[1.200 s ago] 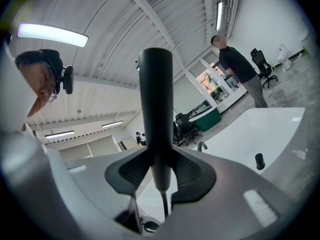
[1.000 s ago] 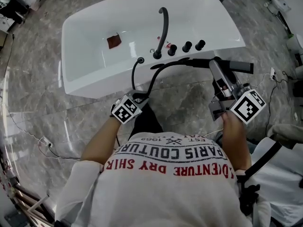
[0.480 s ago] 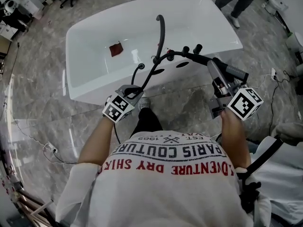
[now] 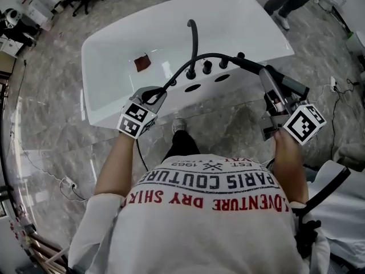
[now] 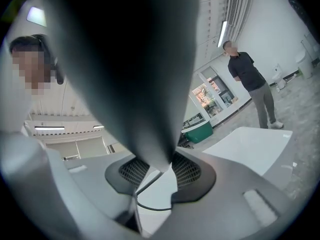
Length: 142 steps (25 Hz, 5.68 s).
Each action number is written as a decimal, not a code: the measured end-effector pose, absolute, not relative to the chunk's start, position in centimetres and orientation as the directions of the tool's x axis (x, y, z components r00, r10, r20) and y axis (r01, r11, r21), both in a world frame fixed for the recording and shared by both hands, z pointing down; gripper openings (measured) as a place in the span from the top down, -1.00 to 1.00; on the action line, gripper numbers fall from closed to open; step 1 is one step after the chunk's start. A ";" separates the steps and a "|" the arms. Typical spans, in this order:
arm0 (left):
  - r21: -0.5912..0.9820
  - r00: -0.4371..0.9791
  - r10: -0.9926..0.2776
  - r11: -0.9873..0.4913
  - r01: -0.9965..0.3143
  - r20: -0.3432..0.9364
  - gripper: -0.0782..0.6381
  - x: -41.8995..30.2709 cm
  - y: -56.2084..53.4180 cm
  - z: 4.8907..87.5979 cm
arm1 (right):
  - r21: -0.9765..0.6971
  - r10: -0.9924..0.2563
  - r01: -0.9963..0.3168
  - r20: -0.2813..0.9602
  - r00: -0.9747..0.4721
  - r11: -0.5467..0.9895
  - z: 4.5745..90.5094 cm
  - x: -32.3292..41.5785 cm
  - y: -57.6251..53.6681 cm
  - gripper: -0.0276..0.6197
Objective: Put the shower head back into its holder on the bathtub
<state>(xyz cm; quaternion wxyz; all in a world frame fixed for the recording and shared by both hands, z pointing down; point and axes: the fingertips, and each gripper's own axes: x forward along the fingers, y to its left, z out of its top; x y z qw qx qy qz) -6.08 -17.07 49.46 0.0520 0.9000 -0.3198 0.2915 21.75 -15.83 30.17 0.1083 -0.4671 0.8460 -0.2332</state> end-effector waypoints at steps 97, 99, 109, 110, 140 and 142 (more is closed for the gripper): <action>0.408 0.743 -0.605 -0.624 -0.666 0.287 0.78 -8.2 -25.7 46.3 | -0.312 -0.553 -0.630 0.304 -0.776 0.712 43.7 2.5 -28.3 0.49; 0.410 0.741 -0.610 -0.621 -0.668 0.281 0.78 -8.5 -25.5 46.0 | -0.307 -0.545 -0.631 0.323 -0.774 0.713 44.7 2.1 -28.6 0.49; 0.410 0.720 -0.635 -0.600 -0.687 0.278 0.78 -9.7 -24.3 45.5 | -0.230 -0.516 -0.650 0.444 -0.732 0.725 50.5 0.3 -29.3 0.49; 0.412 0.720 -0.636 -0.599 -0.687 0.277 0.78 -9.8 -24.3 45.5 | -0.224 -0.508 -0.647 0.456 -0.731 0.729 51.3 -0.1 -29.3 0.49; 0.491 0.658 -0.663 -0.467 -0.736 0.357 0.78 -15.6 -22.9 50.6 | -0.127 -0.275 -0.510 0.720 -0.638 0.851 69.8 -6.9 -28.7 0.49; 0.489 0.655 -0.664 -0.464 -0.739 0.360 0.78 -15.6 -22.9 50.7 | -0.113 -0.256 -0.488 0.738 -0.625 0.865 70.6 -6.9 -28.3 0.49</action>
